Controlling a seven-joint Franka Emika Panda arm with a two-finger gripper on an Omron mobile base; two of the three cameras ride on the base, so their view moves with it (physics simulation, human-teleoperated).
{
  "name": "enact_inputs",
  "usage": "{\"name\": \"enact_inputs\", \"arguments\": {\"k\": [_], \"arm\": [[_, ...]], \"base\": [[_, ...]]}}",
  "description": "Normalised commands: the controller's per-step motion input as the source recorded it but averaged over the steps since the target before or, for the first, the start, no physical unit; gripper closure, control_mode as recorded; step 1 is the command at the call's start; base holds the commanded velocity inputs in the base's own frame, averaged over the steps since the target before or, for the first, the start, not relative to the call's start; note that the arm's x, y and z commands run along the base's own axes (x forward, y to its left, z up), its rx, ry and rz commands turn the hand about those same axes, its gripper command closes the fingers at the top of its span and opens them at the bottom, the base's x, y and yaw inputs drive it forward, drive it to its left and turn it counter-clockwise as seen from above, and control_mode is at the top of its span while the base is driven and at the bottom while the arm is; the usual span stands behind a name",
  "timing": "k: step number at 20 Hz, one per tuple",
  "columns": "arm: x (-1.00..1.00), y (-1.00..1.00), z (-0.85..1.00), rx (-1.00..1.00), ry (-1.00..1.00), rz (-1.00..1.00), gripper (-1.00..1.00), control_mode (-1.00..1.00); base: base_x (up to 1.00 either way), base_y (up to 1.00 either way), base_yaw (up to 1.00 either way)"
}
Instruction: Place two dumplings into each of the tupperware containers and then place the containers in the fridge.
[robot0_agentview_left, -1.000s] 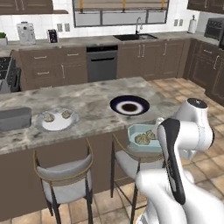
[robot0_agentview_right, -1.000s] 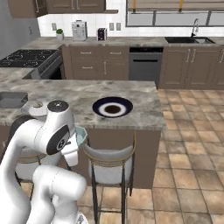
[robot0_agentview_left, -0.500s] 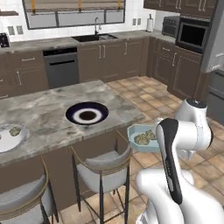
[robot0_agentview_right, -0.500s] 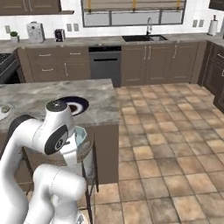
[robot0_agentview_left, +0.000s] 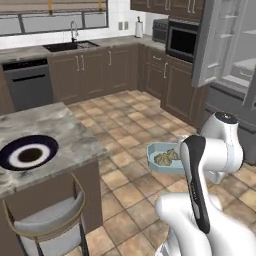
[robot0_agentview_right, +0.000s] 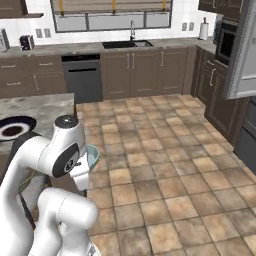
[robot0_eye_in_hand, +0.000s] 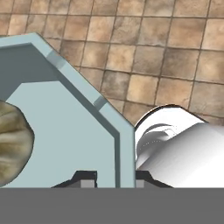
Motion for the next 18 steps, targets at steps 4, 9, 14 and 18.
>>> {"name": "enact_inputs", "arguments": {"k": [4, 9, 14, 18], "arm": [[0.00, 0.00, 0.00, 0.00, 0.00, 0.00, 1.00, 1.00], [0.00, 0.00, 0.00, 0.00, 0.00, 0.00, 1.00, 1.00], [0.00, 0.00, 0.00, 0.00, 0.00, 0.00, 1.00, 1.00], [0.00, 0.00, 0.00, 0.00, 0.00, 0.00, 1.00, 1.00]], "base": [[0.78, -0.79, -0.24], [0.97, -0.43, -0.20], [1.00, -0.29, -0.16], [0.90, -0.24, -0.22]]}}
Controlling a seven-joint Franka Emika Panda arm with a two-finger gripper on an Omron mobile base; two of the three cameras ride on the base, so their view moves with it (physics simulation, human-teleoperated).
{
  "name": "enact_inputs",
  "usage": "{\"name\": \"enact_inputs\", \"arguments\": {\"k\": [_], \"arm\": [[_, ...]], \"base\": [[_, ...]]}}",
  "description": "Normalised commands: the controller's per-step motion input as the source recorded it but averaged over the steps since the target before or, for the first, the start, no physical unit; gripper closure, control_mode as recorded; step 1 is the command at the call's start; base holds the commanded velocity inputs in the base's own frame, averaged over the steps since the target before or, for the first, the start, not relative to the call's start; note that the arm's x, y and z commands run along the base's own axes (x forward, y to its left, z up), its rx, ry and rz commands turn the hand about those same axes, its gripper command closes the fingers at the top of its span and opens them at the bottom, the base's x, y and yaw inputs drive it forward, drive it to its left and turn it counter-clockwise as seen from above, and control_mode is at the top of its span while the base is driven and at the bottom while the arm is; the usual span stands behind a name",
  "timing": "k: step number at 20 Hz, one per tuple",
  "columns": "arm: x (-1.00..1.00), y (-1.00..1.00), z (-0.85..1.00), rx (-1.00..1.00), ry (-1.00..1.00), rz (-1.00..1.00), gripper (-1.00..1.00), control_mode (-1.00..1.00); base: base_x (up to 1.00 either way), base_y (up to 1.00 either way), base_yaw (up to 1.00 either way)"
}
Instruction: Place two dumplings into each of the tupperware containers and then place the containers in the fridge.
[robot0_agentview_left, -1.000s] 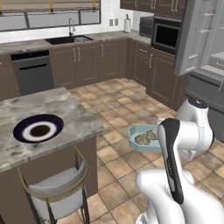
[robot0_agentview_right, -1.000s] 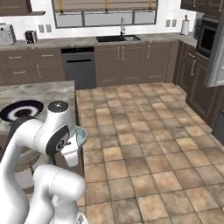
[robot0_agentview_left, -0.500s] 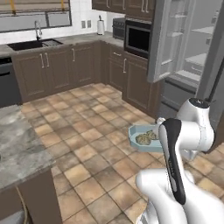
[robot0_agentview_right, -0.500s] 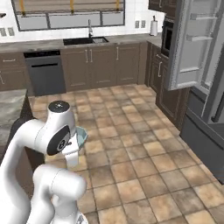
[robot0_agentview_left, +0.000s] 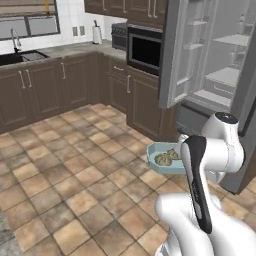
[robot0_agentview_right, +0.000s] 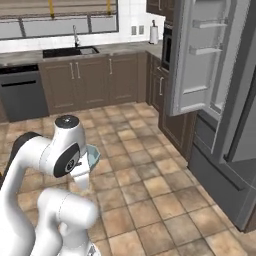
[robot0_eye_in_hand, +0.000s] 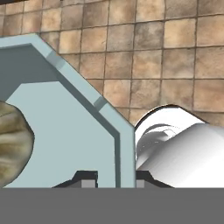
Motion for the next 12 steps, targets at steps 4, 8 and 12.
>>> {"name": "enact_inputs", "arguments": {"k": [4, 8, 12], "arm": [[0.00, 0.00, 0.00, 0.00, 0.00, 0.00, 1.00, 1.00], [0.00, 0.00, 0.00, 0.00, 0.00, 0.00, 1.00, 1.00], [0.00, 0.00, 0.00, 0.00, 0.00, 0.00, 1.00, 1.00]], "base": [[0.86, -0.17, -0.27], [0.92, -0.19, -0.28], [0.86, -0.34, -0.32]]}}
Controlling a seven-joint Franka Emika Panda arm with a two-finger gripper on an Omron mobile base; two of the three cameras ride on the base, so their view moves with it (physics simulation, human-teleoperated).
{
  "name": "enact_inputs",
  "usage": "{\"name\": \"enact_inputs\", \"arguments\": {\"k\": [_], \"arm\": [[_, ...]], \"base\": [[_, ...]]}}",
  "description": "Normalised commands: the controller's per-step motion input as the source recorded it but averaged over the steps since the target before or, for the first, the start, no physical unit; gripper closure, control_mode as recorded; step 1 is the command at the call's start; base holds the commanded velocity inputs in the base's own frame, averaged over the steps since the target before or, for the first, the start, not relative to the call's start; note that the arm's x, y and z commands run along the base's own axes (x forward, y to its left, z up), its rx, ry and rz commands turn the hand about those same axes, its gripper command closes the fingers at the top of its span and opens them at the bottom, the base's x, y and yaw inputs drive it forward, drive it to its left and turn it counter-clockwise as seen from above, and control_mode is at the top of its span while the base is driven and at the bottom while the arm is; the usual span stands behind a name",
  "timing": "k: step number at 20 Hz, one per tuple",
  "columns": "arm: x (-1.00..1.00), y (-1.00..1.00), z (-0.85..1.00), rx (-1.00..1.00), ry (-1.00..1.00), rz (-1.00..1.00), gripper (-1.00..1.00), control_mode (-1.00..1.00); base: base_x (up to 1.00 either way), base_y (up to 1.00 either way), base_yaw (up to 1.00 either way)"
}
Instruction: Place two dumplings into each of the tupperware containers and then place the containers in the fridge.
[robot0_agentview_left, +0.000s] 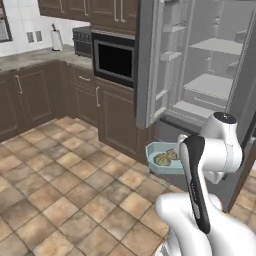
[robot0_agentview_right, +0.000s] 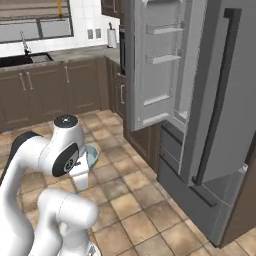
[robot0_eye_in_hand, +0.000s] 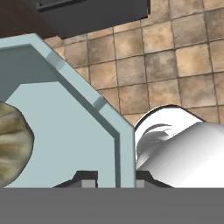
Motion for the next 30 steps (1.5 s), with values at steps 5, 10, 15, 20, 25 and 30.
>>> {"name": "enact_inputs", "arguments": {"k": [5, 10, 15, 20, 25, 30], "arm": [[0.00, 0.00, 0.00, 0.00, 0.00, 0.00, 1.00, 1.00], [0.00, 0.00, 0.00, 0.00, 0.00, 0.00, 1.00, 1.00], [0.00, 0.00, 0.00, 0.00, 0.00, 0.00, 1.00, 1.00], [0.00, 0.00, 0.00, 0.00, 0.00, 0.00, 1.00, 1.00], [0.00, 0.00, 0.00, 0.00, 0.00, 0.00, 1.00, 1.00], [0.00, 0.00, 0.00, 0.00, 0.00, 0.00, 1.00, 1.00]], "base": [[0.68, -0.19, -0.39], [0.51, 0.07, -0.38], [0.41, 0.23, -0.37], [0.60, 0.29, -0.37], [0.58, 0.35, -0.35], [0.61, 0.29, -0.30]]}}
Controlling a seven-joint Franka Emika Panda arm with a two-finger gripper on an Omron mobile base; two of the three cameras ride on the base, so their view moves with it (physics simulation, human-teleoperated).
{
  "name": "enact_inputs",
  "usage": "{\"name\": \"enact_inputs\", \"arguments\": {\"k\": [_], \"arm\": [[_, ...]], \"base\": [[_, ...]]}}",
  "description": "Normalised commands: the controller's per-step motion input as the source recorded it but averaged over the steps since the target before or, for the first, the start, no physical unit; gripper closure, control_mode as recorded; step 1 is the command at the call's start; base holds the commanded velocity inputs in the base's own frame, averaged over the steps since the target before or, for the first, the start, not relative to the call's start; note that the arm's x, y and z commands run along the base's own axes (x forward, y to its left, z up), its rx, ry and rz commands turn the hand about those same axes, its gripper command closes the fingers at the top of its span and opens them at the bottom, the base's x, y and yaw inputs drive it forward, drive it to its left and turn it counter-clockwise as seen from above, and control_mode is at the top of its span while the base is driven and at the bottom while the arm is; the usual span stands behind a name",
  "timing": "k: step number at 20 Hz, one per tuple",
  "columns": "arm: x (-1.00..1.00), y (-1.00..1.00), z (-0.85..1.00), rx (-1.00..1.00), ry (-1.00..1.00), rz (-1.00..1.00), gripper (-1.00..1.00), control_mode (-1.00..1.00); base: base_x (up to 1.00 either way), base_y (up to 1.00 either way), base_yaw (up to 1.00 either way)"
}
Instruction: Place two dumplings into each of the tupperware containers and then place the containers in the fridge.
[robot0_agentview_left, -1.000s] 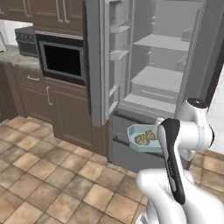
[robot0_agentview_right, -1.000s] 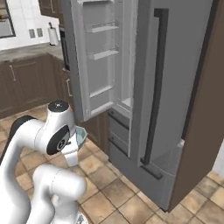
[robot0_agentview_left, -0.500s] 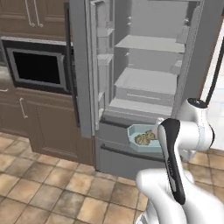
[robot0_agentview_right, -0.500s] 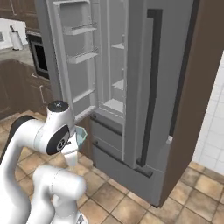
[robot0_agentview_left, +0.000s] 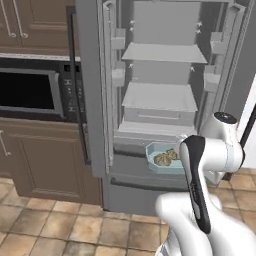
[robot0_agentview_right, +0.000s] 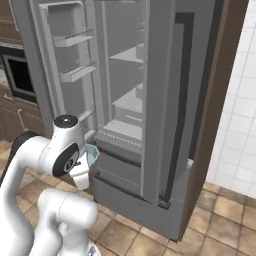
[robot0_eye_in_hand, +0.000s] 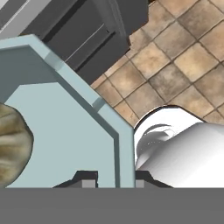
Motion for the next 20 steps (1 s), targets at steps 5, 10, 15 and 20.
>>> {"name": "enact_inputs", "arguments": {"k": [5, 10, 15, 20], "arm": [[0.00, 0.00, 0.00, 0.00, 0.00, 0.00, 1.00, 1.00], [0.00, 0.00, 0.00, 0.00, 0.00, 0.00, 1.00, 1.00], [0.00, 0.00, 0.00, 0.00, 0.00, 0.00, 1.00, 1.00], [0.00, 0.00, 0.00, 0.00, 0.00, 0.00, 1.00, 1.00]], "base": [[0.76, 0.07, -0.25], [0.60, 0.39, -0.17], [0.45, 0.34, -0.14], [0.57, -0.15, -0.09]]}}
